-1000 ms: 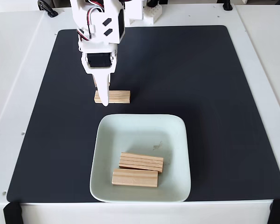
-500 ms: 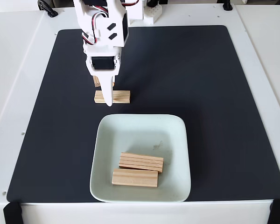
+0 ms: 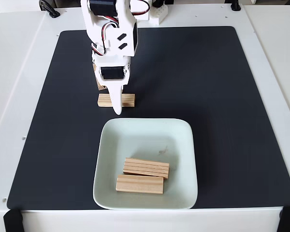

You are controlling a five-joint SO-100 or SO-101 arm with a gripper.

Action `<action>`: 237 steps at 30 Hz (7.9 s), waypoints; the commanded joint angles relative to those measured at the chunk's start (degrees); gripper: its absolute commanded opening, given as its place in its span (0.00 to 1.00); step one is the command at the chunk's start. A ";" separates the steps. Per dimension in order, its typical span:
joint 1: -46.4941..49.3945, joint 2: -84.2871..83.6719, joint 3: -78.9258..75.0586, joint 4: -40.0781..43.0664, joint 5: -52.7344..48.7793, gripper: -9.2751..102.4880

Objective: Pick up the wooden block and place them on the plate.

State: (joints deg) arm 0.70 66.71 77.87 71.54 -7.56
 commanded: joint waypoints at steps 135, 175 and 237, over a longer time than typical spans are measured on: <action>-10.46 -13.62 -32.43 -34.10 10.55 0.28; -1.14 71.19 66.80 -34.72 11.16 0.08; 12.66 31.82 31.64 -8.00 63.02 0.08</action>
State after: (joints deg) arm 14.15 97.38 109.25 63.28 54.67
